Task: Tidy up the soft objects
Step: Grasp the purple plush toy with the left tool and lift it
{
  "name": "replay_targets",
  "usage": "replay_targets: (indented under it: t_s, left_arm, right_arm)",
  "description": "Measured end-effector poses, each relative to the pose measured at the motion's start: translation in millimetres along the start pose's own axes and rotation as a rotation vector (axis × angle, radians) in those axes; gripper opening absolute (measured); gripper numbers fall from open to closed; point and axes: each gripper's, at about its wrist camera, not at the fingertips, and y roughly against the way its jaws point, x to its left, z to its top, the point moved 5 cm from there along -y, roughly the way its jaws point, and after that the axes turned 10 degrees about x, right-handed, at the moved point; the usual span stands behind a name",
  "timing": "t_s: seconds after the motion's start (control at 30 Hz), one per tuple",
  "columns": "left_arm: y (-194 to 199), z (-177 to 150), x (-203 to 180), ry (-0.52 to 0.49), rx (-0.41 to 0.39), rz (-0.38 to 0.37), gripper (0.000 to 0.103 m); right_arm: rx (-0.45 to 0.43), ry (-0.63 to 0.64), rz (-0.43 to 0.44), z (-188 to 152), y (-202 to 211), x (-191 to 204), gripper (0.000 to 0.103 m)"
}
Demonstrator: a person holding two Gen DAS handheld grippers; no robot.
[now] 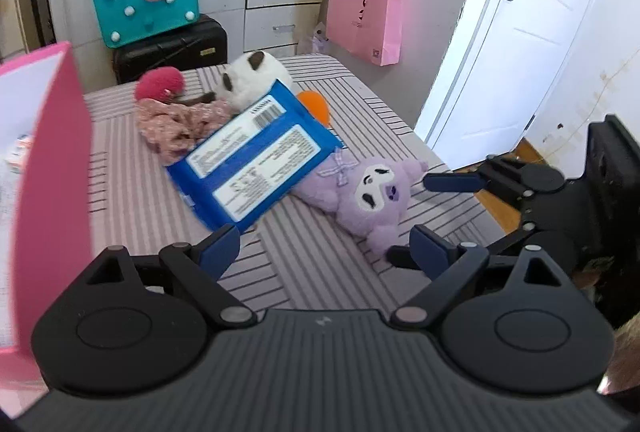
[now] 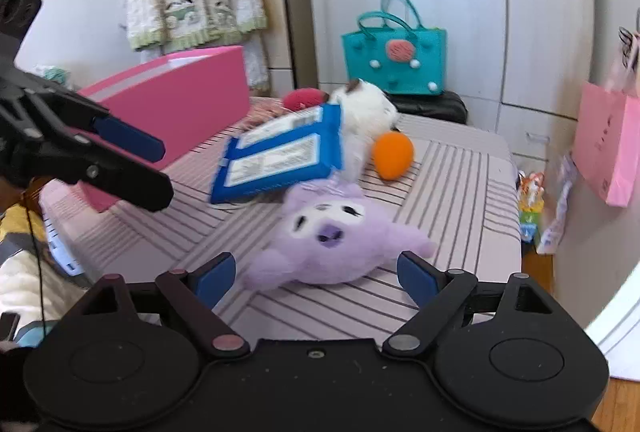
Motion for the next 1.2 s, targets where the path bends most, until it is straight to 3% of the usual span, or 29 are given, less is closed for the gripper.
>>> replay_targets:
  t_s: [0.2,0.5,0.67,0.7,0.73,0.77,0.83,0.97,1.2]
  left_arm:
    - [-26.4,8.1,-5.0,0.061,-0.039,-0.123,0.091]
    - [-58.5,14.3,-20.8,0.025,-0.097,0.000,0.089]
    - [-69.1,12.5,-22.2,0.061,-0.064,-0.057,0.088]
    - [-71.5,12.5,-20.6,0.080,-0.056,-0.057,0.087]
    - [-73.6,11.8,-19.2,0.095,-0.051,-0.059,0.081]
    - [-76.3,11.0,-17.8,0.110,-0.042,-0.067,0.075]
    - [-78.9,9.0,-17.4,0.115,-0.032,-0.106,0.068]
    - [-79.1,5.2,-17.7,0.103,-0.041,-0.110,0.064]
    - [-79.6,4.2,-26.7,0.113,-0.001,-0.129,0.051]
  right_arm:
    - [0.035,-0.011,0.030,-0.2,-22.8,-4.3,0.092]
    - [0.040,0.045,-0.047,2.2,-37.0,0.4,0.092]
    - [0.027,0.050,-0.077,4.0,-37.4,-1.8,0.091]
    - [0.023,0.051,-0.083,4.0,-37.6,-3.0,0.087]
    - [0.019,0.052,-0.090,4.1,-37.6,-3.5,0.075]
    - [0.013,0.053,-0.093,4.1,-36.8,-3.7,0.072]
    - [-0.003,0.036,-0.093,4.5,-34.2,-5.7,0.070]
    - [-0.034,-0.084,-0.041,1.5,-30.0,-10.6,0.064]
    - [-0.028,-0.098,-0.061,-3.7,-27.2,-6.8,0.059]
